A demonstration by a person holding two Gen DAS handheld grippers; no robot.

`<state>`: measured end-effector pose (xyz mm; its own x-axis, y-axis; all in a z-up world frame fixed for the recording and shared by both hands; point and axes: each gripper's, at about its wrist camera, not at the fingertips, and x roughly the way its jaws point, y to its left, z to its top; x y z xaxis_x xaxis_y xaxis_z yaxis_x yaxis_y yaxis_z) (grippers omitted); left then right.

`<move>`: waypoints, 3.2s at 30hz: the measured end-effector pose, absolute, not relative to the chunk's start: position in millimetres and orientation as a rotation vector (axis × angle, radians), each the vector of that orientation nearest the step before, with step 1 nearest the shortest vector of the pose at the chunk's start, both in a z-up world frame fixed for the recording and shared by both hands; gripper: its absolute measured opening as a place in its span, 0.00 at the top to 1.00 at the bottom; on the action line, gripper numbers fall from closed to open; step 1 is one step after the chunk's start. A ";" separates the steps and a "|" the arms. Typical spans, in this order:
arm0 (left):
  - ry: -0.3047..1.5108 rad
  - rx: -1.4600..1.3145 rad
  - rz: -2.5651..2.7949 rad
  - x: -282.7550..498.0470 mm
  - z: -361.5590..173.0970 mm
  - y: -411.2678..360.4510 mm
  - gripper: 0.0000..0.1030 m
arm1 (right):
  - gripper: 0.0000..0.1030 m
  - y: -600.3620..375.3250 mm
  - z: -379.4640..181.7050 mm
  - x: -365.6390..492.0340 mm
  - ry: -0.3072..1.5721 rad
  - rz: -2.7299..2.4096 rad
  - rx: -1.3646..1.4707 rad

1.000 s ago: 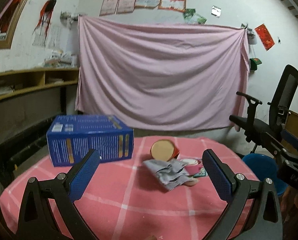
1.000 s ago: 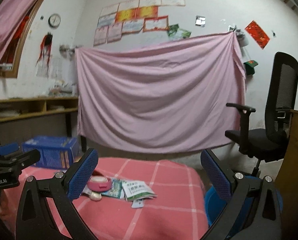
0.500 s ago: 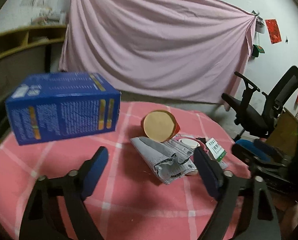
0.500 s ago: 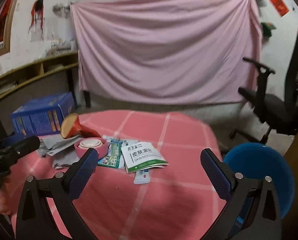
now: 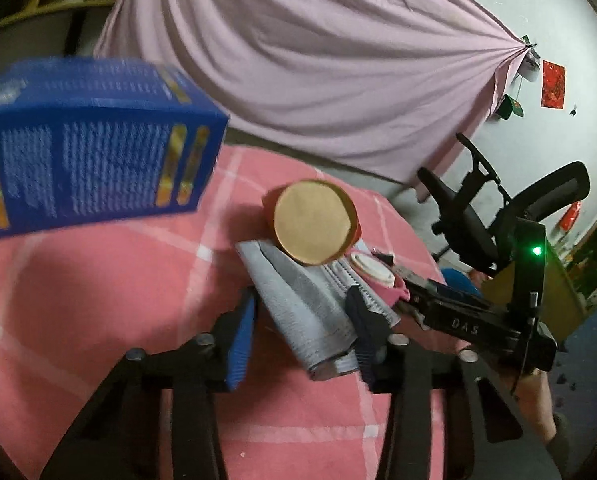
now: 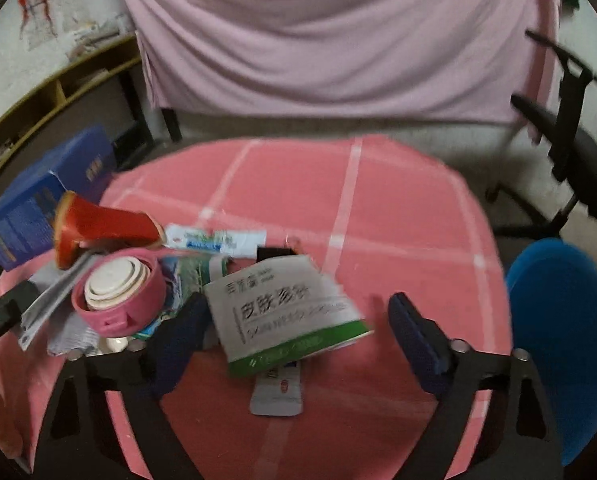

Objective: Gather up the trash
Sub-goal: 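Grasp the grey cloth with the left tool while the right tool grasps the white skin needle roller packet, then carry the grey cloth and white packet over the blue bucket with both tools, then open both tools to drop the cloth and packet into the bucket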

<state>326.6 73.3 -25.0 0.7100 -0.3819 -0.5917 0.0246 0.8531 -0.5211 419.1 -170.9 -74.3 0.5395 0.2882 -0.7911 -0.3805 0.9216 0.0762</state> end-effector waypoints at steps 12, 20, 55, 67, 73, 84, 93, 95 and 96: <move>0.718 -0.511 -0.282 309.2 -14.9 84.0 0.94 | 0.35 -174.4 -69.6 409.7 0.907 0.427 -0.068; 0.643 -0.404 -0.300 280.4 -3.2 63.3 0.97 | 0.36 -178.0 -59.3 377.2 0.834 0.462 -0.079; 0.188 -0.066 -0.293 238.6 72.4 -92.9 0.98 | 0.35 -282.2 32.2 267.9 0.111 0.424 0.166; 0.226 -0.017 -0.453 289.4 70.1 -192.9 0.98 | 0.35 -367.9 23.7 263.1 0.076 0.187 0.233; 0.298 -0.015 -0.503 310.8 56.9 -232.4 0.98 | 0.35 -400.5 9.9 269.6 0.117 0.103 0.263; 0.579 -0.094 -0.548 367.7 26.1 -266.9 0.98 | 0.33 -443.6 -28.7 308.9 0.344 0.018 0.382; 0.718 -0.131 -0.516 402.3 9.0 -275.1 0.89 | 0.31 -455.2 -50.5 331.2 0.474 0.055 0.498; 0.738 -0.143 -0.515 406.9 5.9 -274.9 0.82 | 0.31 -456.8 -52.6 333.8 0.490 0.054 0.510; 0.741 -0.146 -0.514 405.8 4.2 -272.8 0.77 | 0.31 -457.1 -53.2 335.0 0.496 0.053 0.513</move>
